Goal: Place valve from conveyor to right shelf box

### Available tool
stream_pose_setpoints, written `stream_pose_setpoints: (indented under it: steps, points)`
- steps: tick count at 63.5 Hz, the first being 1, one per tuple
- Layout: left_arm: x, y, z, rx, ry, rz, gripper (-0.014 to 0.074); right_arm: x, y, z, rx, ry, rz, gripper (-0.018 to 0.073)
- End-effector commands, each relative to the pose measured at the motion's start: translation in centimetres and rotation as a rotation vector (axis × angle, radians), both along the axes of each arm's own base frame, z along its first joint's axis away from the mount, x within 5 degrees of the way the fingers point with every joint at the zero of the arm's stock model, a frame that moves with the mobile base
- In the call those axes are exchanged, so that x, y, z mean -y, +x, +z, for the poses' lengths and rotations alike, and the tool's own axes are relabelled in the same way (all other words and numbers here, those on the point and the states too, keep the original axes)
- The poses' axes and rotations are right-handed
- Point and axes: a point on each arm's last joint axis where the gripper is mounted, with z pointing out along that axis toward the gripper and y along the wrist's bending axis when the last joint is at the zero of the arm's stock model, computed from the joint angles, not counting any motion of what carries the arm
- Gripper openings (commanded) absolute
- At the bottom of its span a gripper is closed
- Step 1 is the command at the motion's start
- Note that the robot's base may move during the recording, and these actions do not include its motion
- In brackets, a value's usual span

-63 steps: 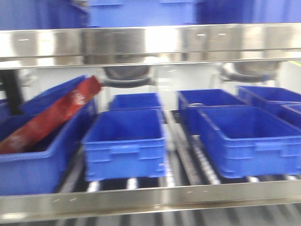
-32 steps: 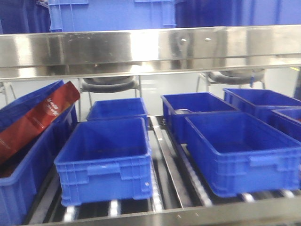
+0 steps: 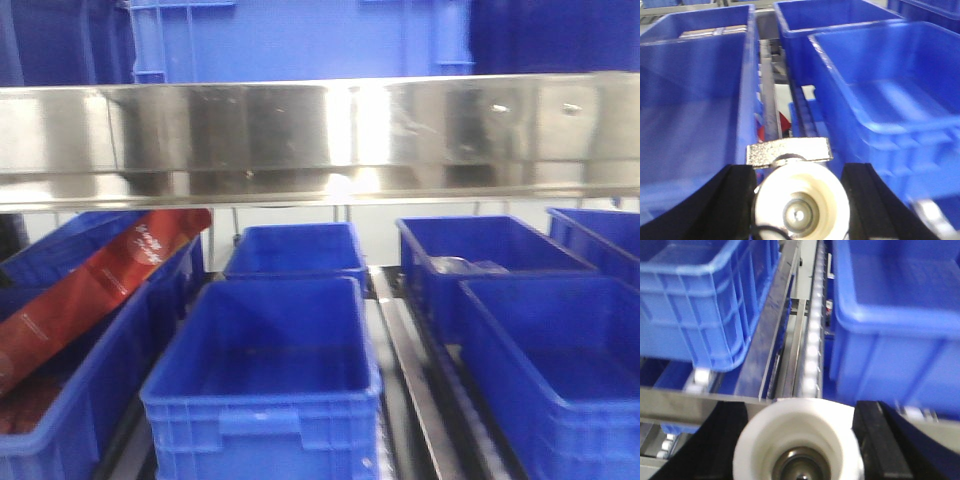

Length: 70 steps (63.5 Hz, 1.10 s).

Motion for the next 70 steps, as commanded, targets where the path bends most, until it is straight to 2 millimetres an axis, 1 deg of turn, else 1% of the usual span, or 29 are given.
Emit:
stream_pose_setpoints:
  steps: [1, 70]
  points:
    - [0.08, -0.37, 1.05, 0.084, -0.009, -0.001, -0.0111, 0.07, -0.22, 1.27, 0.091, 0.014, -0.012, -0.0154]
    - [0.08, -0.30, 1.00, 0.081, -0.009, -0.001, -0.0111, 0.07, -0.22, 1.27, 0.091, 0.014, -0.012, -0.0154]
